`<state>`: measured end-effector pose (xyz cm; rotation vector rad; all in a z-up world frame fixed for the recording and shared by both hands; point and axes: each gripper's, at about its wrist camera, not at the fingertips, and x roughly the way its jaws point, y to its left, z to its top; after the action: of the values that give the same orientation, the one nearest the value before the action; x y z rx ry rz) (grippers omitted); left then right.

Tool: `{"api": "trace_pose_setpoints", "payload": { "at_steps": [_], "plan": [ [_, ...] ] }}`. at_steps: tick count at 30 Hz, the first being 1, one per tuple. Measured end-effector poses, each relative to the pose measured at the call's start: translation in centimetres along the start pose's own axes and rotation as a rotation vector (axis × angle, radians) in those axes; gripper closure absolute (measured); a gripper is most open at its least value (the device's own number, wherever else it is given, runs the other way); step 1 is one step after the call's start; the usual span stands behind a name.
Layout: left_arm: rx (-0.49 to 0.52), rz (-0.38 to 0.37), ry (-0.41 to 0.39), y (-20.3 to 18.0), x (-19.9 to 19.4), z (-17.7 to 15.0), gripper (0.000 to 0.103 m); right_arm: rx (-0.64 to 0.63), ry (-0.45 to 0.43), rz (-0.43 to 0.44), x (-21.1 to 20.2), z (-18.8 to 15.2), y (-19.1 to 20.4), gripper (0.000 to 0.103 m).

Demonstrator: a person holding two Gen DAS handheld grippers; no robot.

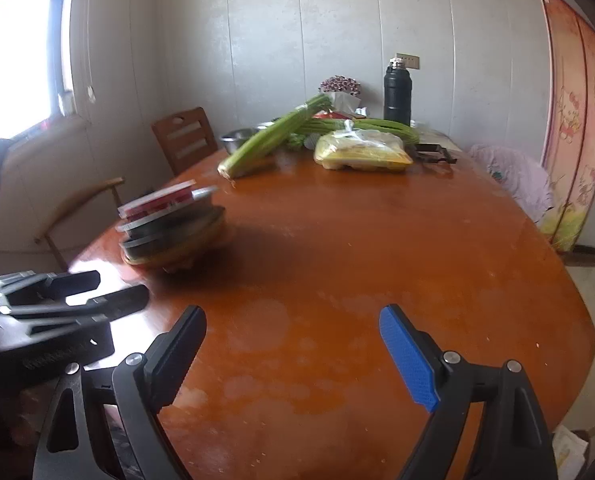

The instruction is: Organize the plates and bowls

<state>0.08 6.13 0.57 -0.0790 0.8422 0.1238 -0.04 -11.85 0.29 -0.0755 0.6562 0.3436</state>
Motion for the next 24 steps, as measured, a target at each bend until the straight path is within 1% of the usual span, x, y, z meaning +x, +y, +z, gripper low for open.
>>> {"api": "trace_pose_setpoints", "payload": {
  "at_steps": [3,5,7,9,11,18,21,24],
  "plan": [
    [-0.003,0.012,0.011,0.1,0.6,-0.5,0.041,0.002,0.038,0.016,0.8,-0.8,0.1,0.015],
    [-0.031,-0.006,0.03,0.3,0.9,-0.7,0.041,0.006,0.051,0.014,1.0,-1.2,0.0,0.015],
    [-0.049,-0.021,0.025,0.4,1.0,-0.8,0.041,0.017,0.058,0.012,1.1,-1.3,-0.1,0.015],
    [-0.033,-0.005,0.029,0.2,1.1,-0.8,0.041,0.02,0.055,0.013,1.2,-1.4,-0.2,0.015],
    [-0.032,-0.01,0.034,0.1,1.3,-0.8,0.041,0.022,0.056,0.015,1.3,-1.4,-0.2,0.015],
    [-0.012,0.009,0.049,-0.6,2.0,-1.1,0.041,0.042,0.067,0.013,1.6,-1.7,-0.5,0.015],
    [-0.003,0.001,0.059,-1.0,2.2,-1.2,0.041,0.051,0.075,0.013,1.8,-1.8,-0.7,0.015],
    [0.007,0.009,0.05,-1.2,2.3,-1.3,0.041,0.049,0.068,0.005,1.8,-1.8,-0.8,0.015]
  ]
}}
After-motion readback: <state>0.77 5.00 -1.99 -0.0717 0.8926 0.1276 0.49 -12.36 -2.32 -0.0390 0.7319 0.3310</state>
